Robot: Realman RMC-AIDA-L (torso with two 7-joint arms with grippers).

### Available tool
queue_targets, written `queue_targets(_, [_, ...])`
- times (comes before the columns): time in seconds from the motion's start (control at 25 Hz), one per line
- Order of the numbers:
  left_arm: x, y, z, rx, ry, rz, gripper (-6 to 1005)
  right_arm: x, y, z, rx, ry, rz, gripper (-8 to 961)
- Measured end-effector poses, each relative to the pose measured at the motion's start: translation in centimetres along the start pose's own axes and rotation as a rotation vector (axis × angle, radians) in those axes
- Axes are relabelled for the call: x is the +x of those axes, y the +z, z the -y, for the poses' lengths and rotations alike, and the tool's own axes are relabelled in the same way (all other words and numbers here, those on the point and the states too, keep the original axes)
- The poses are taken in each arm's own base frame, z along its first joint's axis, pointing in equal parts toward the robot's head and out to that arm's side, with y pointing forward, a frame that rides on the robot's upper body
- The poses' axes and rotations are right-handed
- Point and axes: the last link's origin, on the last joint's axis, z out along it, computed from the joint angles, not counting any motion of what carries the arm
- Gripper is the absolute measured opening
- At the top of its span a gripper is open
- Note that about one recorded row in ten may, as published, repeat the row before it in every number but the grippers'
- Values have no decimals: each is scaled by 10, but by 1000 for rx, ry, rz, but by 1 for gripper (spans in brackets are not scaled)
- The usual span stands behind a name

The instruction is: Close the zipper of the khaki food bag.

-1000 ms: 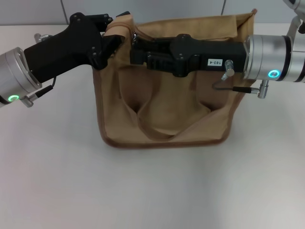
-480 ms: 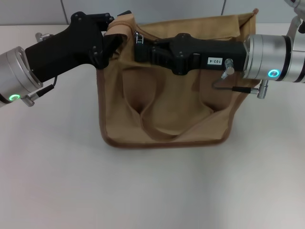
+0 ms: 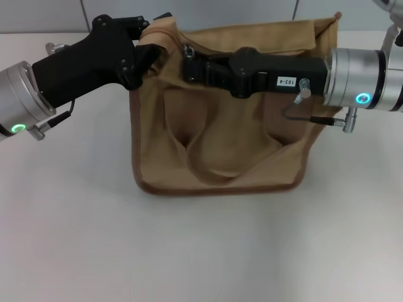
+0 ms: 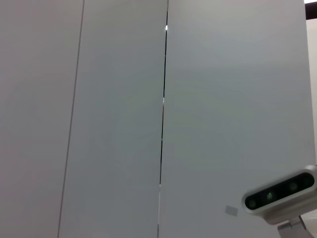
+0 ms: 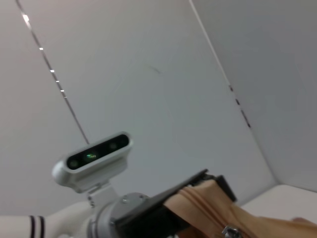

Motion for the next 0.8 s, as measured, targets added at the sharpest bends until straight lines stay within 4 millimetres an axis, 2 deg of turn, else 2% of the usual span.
queue_targets(0.08, [0, 0, 0, 2, -4, -1, 69, 3, -4, 3, 29, 20, -5, 6])
queue_targets(0.2, [1, 0, 1, 10, -8, -5, 72, 7, -20, 9, 88, 49, 0, 10])
queue_targets(0.64, [5, -3, 8, 54, 1, -22, 82, 27, -119, 10, 381, 125, 32, 26])
queue_targets(0.8, [5, -3, 9, 58, 2, -19, 86, 32, -137, 0, 375, 129, 61, 32])
